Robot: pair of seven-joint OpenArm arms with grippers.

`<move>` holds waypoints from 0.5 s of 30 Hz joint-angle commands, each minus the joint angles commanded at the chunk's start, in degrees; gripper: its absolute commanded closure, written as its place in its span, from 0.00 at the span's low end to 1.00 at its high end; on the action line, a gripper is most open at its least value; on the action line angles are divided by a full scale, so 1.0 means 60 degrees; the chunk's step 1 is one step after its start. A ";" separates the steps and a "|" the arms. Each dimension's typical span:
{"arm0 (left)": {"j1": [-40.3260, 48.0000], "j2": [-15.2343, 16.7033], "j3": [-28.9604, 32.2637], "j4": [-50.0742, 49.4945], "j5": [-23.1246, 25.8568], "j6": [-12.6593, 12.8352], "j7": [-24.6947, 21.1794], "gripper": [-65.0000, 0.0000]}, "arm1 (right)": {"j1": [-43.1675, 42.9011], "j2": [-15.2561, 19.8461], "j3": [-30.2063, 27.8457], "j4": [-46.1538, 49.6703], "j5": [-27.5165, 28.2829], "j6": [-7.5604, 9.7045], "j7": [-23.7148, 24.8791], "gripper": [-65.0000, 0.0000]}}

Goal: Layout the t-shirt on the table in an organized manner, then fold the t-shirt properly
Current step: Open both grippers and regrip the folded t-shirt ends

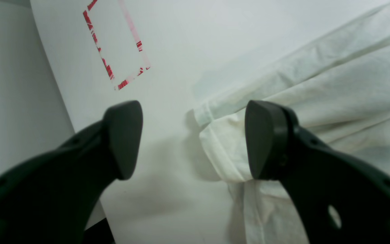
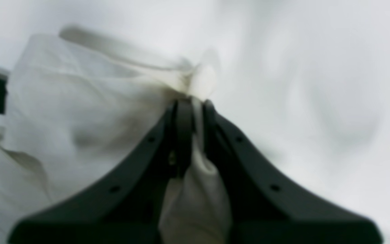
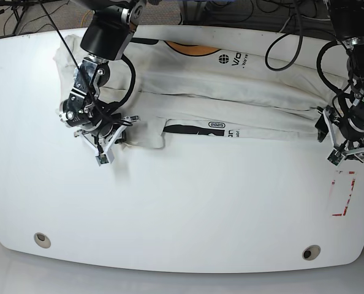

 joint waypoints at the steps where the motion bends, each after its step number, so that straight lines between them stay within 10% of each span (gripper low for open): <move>1: 0.0000 0.0000 0.0029 0.0000 0.0000 0.0000 0.0000 0.31 | -0.0059 -0.0059 0.0000 0.0234 0.0000 0.0000 -0.0029 0.96; 15: 0.0176 0.0322 0.0059 -0.0015 0.0015 0.0000 0.0000 0.31 | -0.0967 0.0117 0.0000 0.3722 0.2916 0.0000 -0.3590 1.00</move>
